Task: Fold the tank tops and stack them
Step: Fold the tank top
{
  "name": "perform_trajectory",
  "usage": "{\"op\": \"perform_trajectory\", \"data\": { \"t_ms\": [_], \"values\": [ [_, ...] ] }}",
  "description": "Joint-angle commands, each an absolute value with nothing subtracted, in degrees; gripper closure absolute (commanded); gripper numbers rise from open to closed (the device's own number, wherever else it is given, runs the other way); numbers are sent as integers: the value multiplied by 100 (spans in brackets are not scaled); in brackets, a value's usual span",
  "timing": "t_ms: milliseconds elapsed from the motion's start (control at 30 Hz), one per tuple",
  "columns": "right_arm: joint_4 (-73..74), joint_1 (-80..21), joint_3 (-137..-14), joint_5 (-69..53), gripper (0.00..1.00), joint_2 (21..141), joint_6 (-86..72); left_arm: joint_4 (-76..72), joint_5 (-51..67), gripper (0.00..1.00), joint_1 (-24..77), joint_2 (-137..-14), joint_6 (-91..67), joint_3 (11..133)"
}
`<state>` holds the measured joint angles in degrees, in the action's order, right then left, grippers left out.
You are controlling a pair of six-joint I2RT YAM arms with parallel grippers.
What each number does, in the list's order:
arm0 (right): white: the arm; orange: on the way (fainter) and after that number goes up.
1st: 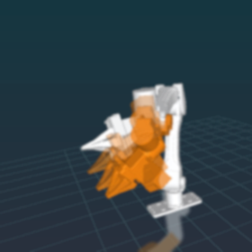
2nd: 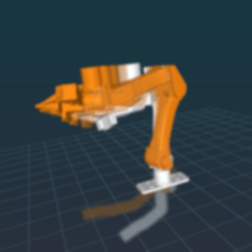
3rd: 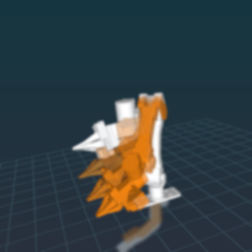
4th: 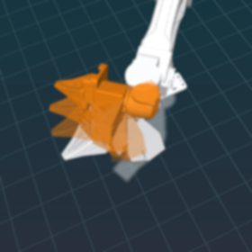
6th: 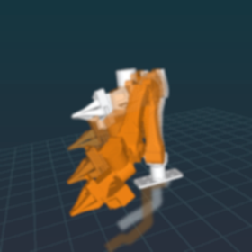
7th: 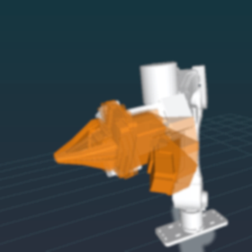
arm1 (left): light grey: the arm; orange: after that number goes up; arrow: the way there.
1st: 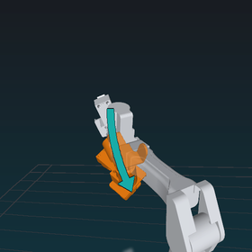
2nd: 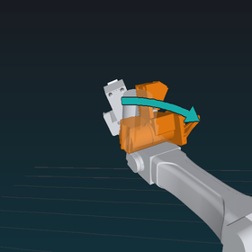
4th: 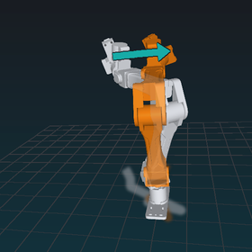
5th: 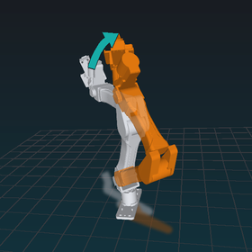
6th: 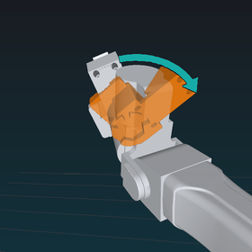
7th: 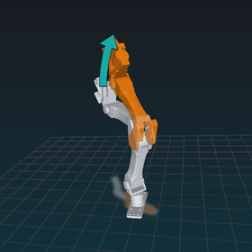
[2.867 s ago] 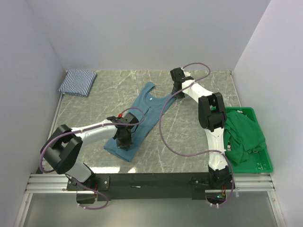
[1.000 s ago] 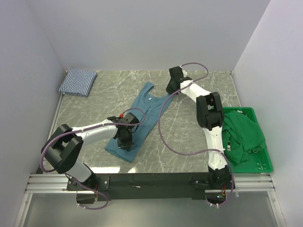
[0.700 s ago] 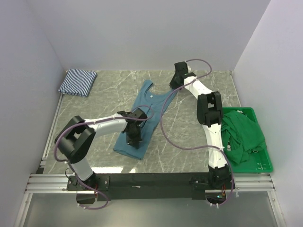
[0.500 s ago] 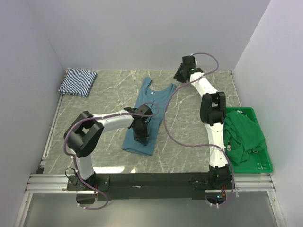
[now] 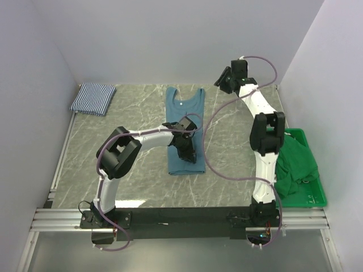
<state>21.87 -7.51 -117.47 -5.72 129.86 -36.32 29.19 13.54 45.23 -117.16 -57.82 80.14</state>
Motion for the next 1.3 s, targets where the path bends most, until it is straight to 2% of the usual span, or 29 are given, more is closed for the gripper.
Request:
{"op": "perform_trajectory", "data": {
  "t_ms": [0,133,300,400,533,633,1033,1267],
  "values": [
    [1873,-993,-10518,-466,52,11604,-3586,2707,871,82,4711,-11330,-5836,7928],
    [1837,-1247,-9012,-203,52,10331,-3621,2593,607,59,4720,-10584,-5889,7490],
    [1574,-1529,-6701,-96,53,8932,-3787,2804,220,50,4685,-9582,-5993,6823],
    [1511,-2064,-5636,322,53,8044,-3814,2927,97,51,4580,-9098,-6117,6348],
    [1546,-2715,-4747,535,54,7165,-3919,2953,97,62,4439,-8789,-6109,5854],
    [1626,-3207,-4395,641,56,6962,-4007,3084,18,67,4438,-8920,-5915,5774],
    [1679,-4429,-4350,1353,58,7786,-4043,3251,-343,73,4500,-9667,-5423,6003],
    [1863,-4825,-4447,1714,58,8156,-4166,3428,-633,71,4605,-9835,-5423,6029]
  ]
}}
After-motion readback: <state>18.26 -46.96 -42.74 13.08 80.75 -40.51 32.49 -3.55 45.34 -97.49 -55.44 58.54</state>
